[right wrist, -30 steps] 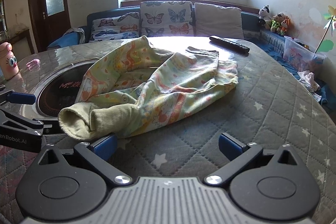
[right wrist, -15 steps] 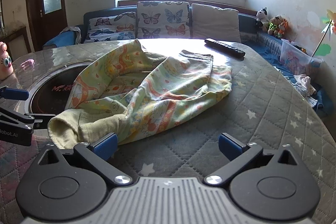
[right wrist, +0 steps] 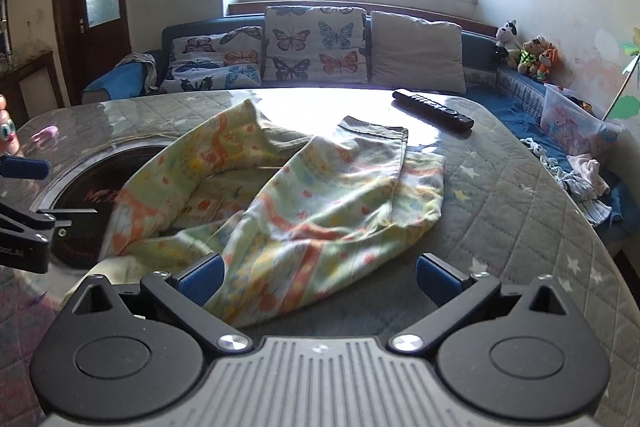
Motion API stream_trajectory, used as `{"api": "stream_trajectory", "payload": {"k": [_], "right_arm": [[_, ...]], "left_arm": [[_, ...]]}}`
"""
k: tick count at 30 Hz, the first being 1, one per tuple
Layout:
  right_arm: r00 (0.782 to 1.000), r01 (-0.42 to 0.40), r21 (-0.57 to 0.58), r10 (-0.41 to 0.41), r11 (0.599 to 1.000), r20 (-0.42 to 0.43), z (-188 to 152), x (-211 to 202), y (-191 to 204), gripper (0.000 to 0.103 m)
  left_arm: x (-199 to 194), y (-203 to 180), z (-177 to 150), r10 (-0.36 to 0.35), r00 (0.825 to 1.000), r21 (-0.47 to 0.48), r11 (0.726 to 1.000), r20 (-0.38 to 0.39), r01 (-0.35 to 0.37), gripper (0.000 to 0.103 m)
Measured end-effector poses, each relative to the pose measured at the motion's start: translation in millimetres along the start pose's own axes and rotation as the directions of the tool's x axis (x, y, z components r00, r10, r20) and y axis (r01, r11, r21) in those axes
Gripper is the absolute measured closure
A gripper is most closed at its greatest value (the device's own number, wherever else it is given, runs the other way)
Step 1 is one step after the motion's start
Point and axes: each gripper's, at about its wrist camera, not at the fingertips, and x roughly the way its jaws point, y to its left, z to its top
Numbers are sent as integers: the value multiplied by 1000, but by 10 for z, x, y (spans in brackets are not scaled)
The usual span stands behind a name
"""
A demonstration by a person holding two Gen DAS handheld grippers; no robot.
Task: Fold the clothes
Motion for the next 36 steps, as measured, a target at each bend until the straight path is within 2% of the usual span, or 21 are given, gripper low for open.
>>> {"api": "stream_trajectory", "payload": {"k": [6,16,17,19,21,22,24,29,32,34,36], "right_arm": [[1000,-2,18,3,1000,-29,191,299,-96,1],[996,-48,90,54,995,-64,552,878,-187,19],[996,-55,99,62,994,-68,577,930,-189,20],[995,-66,105,74,992,-71,616,1016,-178,25],[994,-75,106,83,992,-73,651,1093,-157,26],[993,-78,105,86,991,-76,666,1127,-143,28],[992,-87,106,96,991,-80,695,1190,-117,31],[993,-82,88,88,993,-76,768,1328,-6,39],[993,-62,72,69,995,-97,762,1425,30,48],[992,-51,71,58,996,-111,741,1470,25,62],[992,-37,78,46,996,-116,721,1476,4,69]], "left_arm": [[273,-55,318,-10,1000,44,999,17,10,9],[1003,-111,797,-59,998,91,994,-34,62,24],[1078,-111,820,-66,997,90,994,-44,69,28],[1200,-101,822,-79,995,90,992,-67,85,46],[1313,-87,811,-96,991,89,991,-92,104,83],[1343,-75,795,-106,989,86,990,-99,115,91],[1300,-27,735,-104,991,78,991,-84,111,99],[1098,163,635,-52,998,38,998,-40,53,101],[923,313,579,7,1000,11,1000,-13,-7,101],[799,418,540,45,999,-11,999,4,-45,101],[646,529,476,62,998,-49,997,18,-61,101]]}}
